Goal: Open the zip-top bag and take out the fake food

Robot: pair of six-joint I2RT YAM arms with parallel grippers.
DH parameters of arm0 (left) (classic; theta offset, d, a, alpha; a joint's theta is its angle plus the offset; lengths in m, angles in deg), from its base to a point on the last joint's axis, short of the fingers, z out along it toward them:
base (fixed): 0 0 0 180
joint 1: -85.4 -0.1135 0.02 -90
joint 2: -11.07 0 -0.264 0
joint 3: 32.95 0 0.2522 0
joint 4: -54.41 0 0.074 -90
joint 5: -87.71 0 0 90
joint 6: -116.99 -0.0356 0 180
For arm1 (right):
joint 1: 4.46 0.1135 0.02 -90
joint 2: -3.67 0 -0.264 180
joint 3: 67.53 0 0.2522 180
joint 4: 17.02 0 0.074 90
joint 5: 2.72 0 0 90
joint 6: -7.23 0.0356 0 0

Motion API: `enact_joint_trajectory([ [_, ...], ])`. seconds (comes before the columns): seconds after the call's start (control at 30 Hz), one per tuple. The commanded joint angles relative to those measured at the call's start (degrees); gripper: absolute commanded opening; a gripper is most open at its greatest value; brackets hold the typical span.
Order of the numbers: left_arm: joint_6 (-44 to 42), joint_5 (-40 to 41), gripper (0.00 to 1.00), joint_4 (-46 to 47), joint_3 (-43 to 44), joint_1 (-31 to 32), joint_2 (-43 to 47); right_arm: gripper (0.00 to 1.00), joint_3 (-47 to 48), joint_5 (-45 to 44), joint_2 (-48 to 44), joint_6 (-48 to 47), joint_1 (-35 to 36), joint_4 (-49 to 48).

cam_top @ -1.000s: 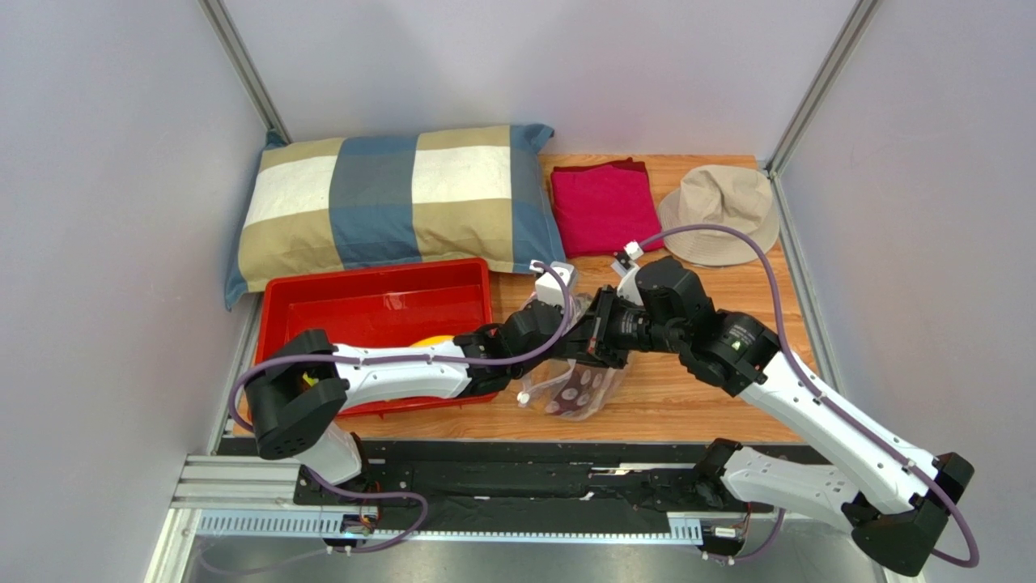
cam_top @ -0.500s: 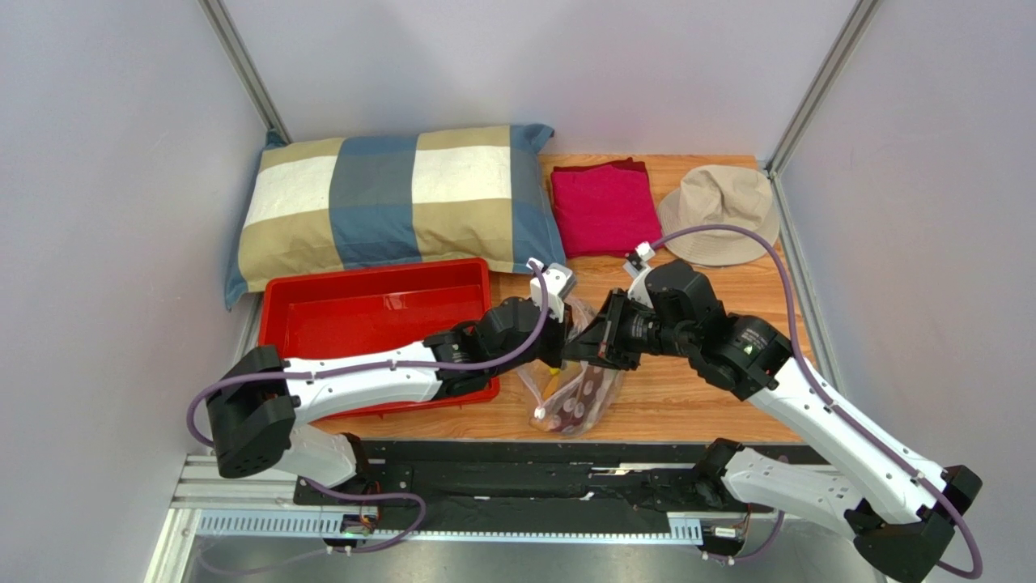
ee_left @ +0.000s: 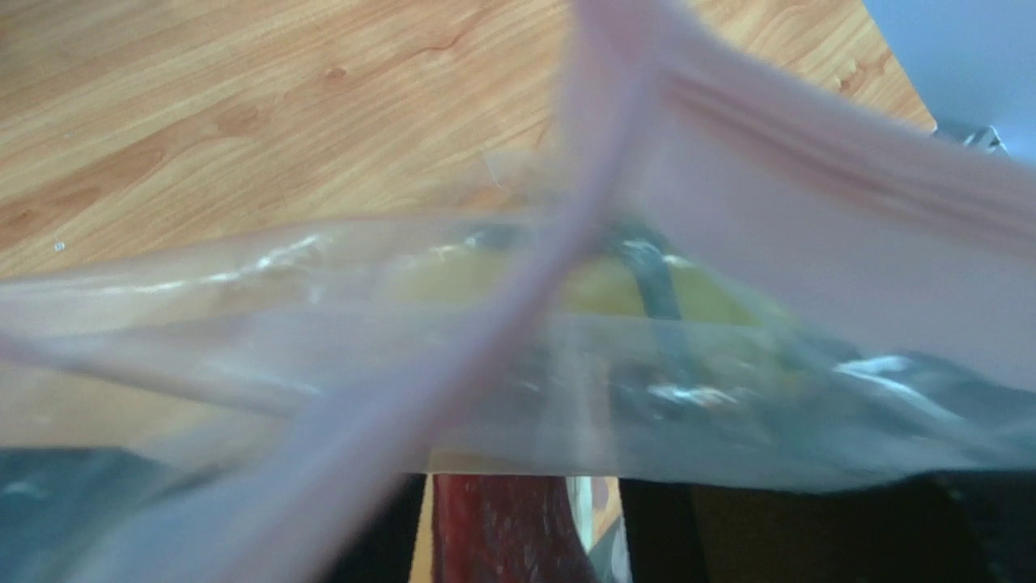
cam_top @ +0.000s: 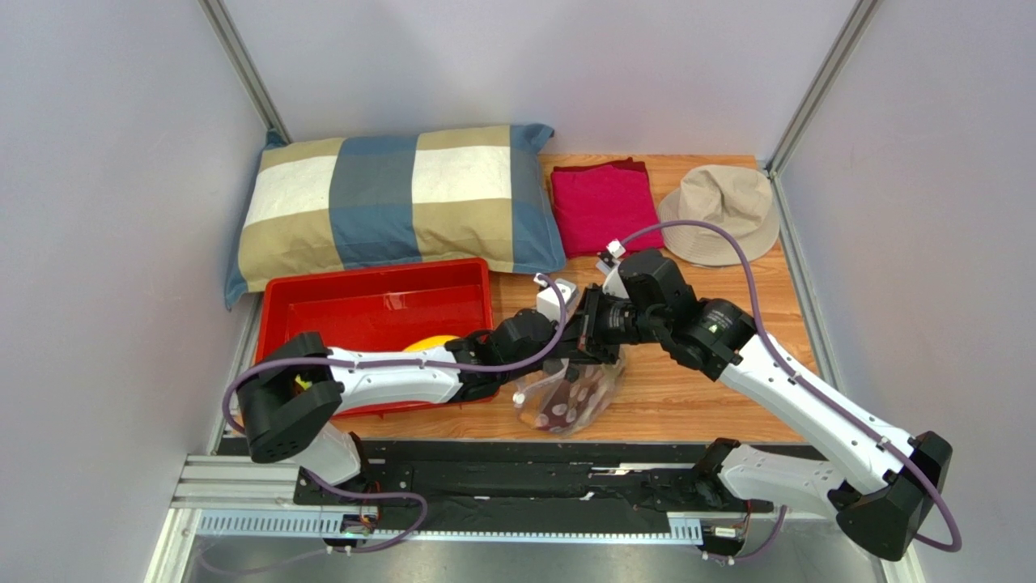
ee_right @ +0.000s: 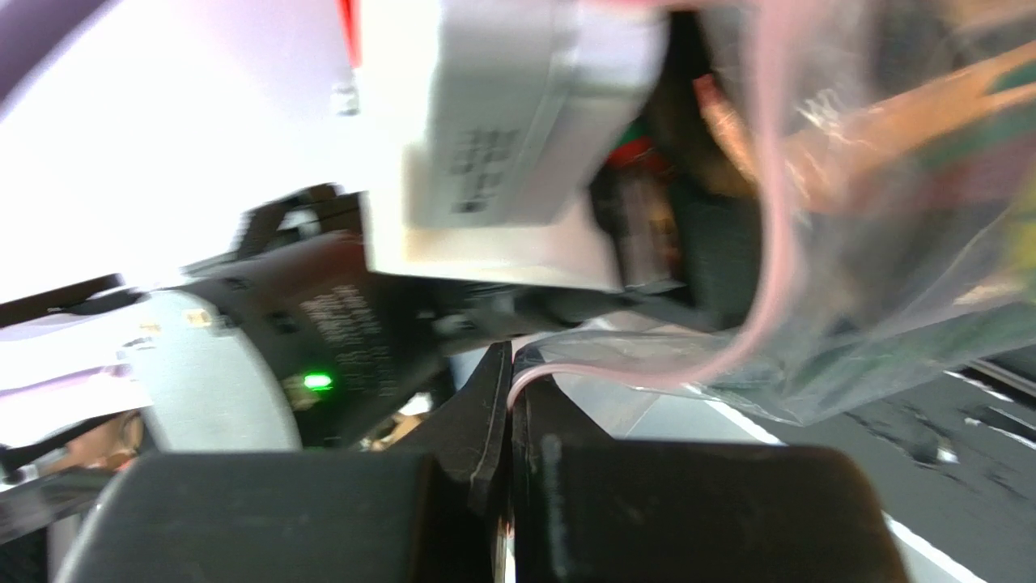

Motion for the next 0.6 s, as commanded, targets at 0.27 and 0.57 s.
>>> enact_joint_trajectory([
  [0.27,-5.8,11.8,0.84,29.6,-1.6,1.0,-6.8,0.00,2.7,6.6,0.2,8.6,1.6,-8.0],
  [0.57,-5.8,0.1,0.59,44.6,-3.8,1.0,-6.7,0.00,10.4,4.4,0.6,7.2,-0.4,-1.9],
])
